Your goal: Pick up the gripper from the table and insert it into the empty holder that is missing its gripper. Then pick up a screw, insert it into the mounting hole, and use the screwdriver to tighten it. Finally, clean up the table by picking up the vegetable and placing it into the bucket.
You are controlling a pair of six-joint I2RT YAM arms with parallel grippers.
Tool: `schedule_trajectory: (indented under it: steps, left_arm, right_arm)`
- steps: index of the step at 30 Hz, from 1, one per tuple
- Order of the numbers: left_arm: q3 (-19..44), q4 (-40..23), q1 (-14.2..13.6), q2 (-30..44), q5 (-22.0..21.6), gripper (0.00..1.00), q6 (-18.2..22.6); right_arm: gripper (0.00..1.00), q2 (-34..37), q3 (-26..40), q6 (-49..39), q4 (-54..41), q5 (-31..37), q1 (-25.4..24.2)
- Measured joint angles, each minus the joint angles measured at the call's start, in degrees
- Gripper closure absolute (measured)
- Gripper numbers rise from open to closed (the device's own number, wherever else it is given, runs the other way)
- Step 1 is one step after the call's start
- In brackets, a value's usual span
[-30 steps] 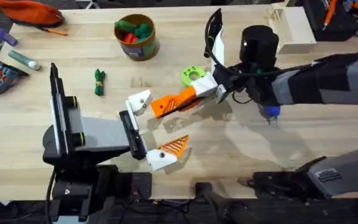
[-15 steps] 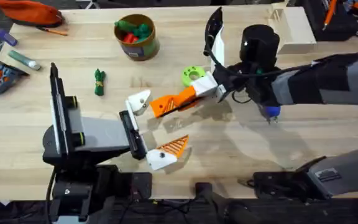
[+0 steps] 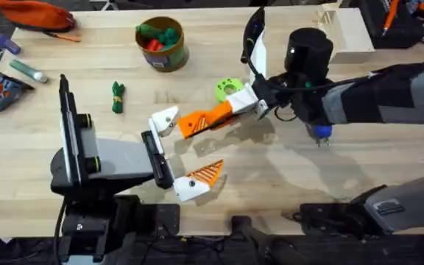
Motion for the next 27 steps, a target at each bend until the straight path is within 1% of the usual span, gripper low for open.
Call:
schedule_trajectory:
  steps: [4, 9, 11, 27]
  left_arm:
    - [0.0, 0.02, 0.0, -0.02, 0.0, 0.014, 0.0]
    - [0.0, 0.02, 0.0, -0.02, 0.0, 0.014, 0.0]
    - [0.0, 0.01, 0.0, -0.01, 0.0, 0.015, 0.0]
    - [0.0, 0.0, 0.0, -0.02, 0.0, 0.015, 0.0]
  right_arm:
    - [0.993, 0.2, 0.0, 0.93, 3.48, 0.0, 0.0]
    - [0.993, 2.47, -0.06, 4.38, 12.71, 0.02, 0.0]
    - [0.993, 3.03, -0.26, 5.9, 14.72, 0.16, 0.0]
    - [0.993, 4.43, -1.05, 11.1, 15.36, 0.61, 0.0]
